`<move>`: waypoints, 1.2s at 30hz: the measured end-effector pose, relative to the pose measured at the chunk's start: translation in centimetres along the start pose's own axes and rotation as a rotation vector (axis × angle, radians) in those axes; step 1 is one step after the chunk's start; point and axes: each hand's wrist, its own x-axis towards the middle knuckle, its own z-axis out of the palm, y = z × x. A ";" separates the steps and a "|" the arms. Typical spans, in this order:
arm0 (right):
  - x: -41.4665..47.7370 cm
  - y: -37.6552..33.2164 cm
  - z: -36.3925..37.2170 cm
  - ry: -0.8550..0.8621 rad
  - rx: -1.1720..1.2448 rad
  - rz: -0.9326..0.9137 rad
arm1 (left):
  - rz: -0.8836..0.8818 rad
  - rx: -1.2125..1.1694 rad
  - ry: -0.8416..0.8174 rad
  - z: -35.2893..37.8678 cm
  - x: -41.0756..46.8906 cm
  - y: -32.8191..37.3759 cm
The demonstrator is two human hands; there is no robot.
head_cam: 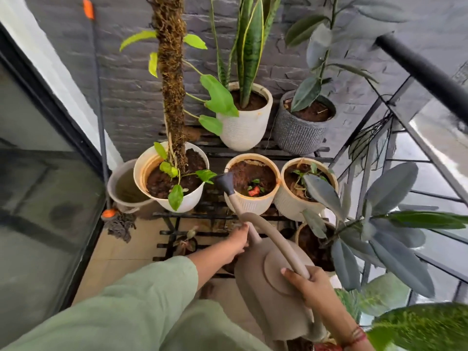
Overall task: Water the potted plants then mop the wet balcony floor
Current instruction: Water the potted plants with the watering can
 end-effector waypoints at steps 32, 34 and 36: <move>9.7 -16.5 13.3 0.107 -0.009 0.230 | 0.363 1.285 0.108 -22.9 18.2 8.7; 10.3 -17.2 12.9 0.096 -0.046 0.220 | 0.362 1.384 0.118 -23.2 18.5 8.2; 10.6 -17.9 12.4 0.078 -0.068 0.219 | 0.363 1.500 0.115 -23.6 18.6 7.3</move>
